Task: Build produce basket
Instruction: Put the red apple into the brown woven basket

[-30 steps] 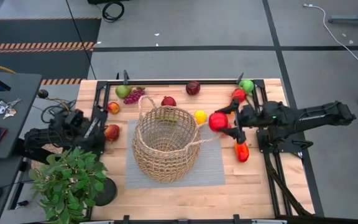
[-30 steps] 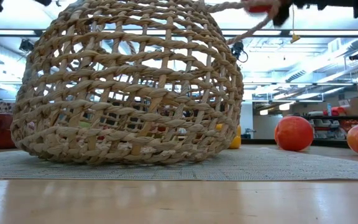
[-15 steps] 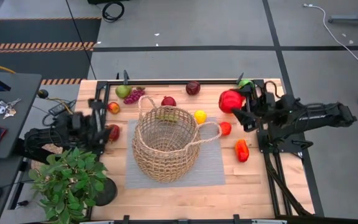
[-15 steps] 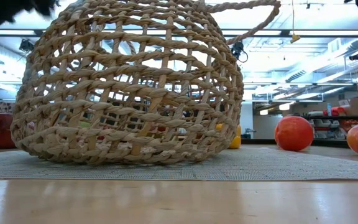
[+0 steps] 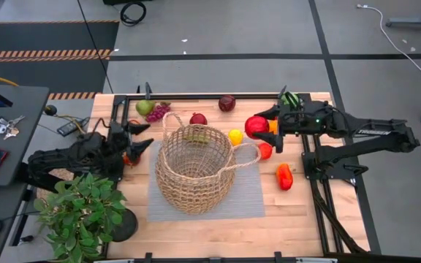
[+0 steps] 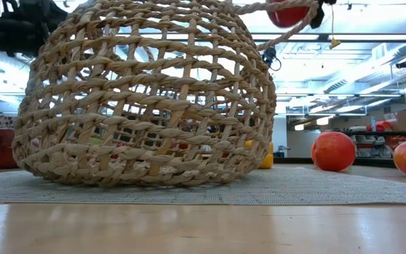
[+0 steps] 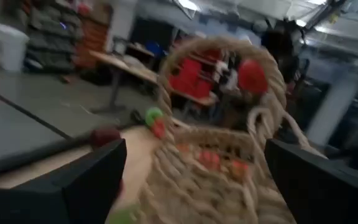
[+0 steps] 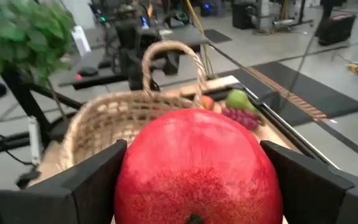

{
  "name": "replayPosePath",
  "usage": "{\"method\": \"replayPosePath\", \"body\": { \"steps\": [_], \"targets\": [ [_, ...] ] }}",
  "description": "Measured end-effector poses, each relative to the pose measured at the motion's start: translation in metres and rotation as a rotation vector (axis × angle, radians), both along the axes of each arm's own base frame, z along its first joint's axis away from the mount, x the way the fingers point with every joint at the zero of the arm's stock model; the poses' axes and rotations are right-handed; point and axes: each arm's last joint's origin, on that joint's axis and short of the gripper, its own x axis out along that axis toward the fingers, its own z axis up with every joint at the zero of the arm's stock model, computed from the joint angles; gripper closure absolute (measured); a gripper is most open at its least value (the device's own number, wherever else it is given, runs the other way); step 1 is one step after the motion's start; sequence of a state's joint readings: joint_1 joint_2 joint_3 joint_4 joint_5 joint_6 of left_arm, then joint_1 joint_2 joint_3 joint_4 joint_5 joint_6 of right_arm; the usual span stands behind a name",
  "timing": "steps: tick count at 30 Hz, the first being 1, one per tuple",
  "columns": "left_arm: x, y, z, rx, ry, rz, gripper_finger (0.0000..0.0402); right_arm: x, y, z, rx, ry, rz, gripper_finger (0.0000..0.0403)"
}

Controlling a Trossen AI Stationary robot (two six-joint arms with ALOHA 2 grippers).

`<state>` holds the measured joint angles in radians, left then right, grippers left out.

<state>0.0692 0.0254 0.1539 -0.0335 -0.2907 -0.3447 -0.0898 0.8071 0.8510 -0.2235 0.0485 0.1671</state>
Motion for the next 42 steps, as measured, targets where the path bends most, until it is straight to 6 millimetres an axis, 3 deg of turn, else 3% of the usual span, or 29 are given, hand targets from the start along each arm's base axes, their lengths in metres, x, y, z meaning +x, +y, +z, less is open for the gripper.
{"method": "replayPosePath", "body": {
  "steps": [5,10,17,22,32,42],
  "targets": [
    [0.001,-0.003,-0.003,0.044,0.048,-0.102,0.0012,0.009,0.000,0.016,0.018,-0.040,0.044,0.0045],
    [0.001,-0.003,-0.003,0.046,0.044,-0.107,0.0012,0.032,-0.001,0.022,0.017,-0.002,0.066,0.0045],
    [0.001,-0.003,-0.003,0.046,0.044,-0.107,0.0012,0.072,0.005,0.032,-0.154,0.051,0.140,0.0045],
    [0.001,-0.003,-0.003,0.046,0.044,-0.107,0.0012,0.089,0.016,0.041,-0.369,0.113,0.135,0.0045],
    [0.001,-0.003,-0.003,0.047,0.044,-0.107,0.0012,0.086,0.051,0.049,-0.894,0.184,0.161,0.0045],
    [0.001,-0.003,-0.003,0.047,0.045,-0.107,0.0012,0.082,0.071,0.051,-1.248,0.261,0.149,0.0045]
  ]
}}
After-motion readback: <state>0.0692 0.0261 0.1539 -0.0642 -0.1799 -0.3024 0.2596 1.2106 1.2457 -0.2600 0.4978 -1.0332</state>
